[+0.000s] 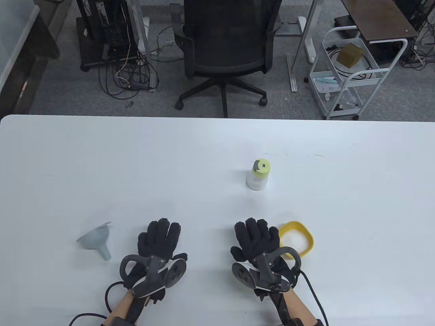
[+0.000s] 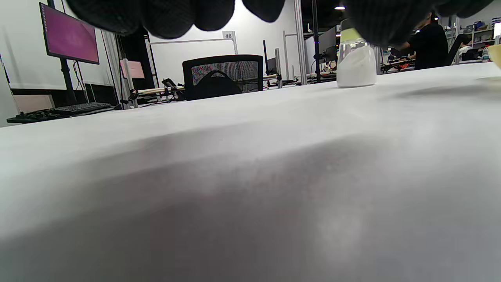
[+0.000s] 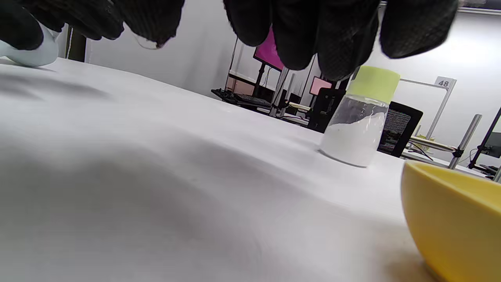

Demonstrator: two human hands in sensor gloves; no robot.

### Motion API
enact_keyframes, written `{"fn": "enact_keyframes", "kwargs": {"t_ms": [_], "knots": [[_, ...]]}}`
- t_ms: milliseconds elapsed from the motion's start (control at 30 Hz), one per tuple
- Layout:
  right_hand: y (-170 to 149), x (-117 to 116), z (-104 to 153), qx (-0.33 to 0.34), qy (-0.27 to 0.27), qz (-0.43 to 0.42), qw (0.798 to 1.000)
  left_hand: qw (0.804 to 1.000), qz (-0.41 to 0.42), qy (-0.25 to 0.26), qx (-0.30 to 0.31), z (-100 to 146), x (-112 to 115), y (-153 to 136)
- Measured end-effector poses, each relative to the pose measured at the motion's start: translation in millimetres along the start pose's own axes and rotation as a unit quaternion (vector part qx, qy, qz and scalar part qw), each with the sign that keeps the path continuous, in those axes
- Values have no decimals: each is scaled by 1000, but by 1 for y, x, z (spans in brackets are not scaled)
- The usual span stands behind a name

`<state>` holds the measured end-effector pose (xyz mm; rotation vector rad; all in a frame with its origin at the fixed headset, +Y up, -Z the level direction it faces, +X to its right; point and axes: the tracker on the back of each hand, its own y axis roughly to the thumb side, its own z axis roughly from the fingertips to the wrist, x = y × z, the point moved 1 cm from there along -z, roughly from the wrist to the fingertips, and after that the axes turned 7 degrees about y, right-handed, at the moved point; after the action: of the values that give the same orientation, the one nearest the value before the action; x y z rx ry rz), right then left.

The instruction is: Unscrew the press dispenser and pour salt into it

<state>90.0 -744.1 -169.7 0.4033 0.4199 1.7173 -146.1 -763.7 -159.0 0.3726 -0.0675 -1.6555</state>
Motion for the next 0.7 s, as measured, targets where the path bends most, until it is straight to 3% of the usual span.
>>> {"fn": "enact_keyframes", "kwargs": {"t_ms": [700], "knots": [[-4, -2, 0, 5, 14, -17, 1000, 1000, 17, 4, -11, -1, -1, -5]]}}
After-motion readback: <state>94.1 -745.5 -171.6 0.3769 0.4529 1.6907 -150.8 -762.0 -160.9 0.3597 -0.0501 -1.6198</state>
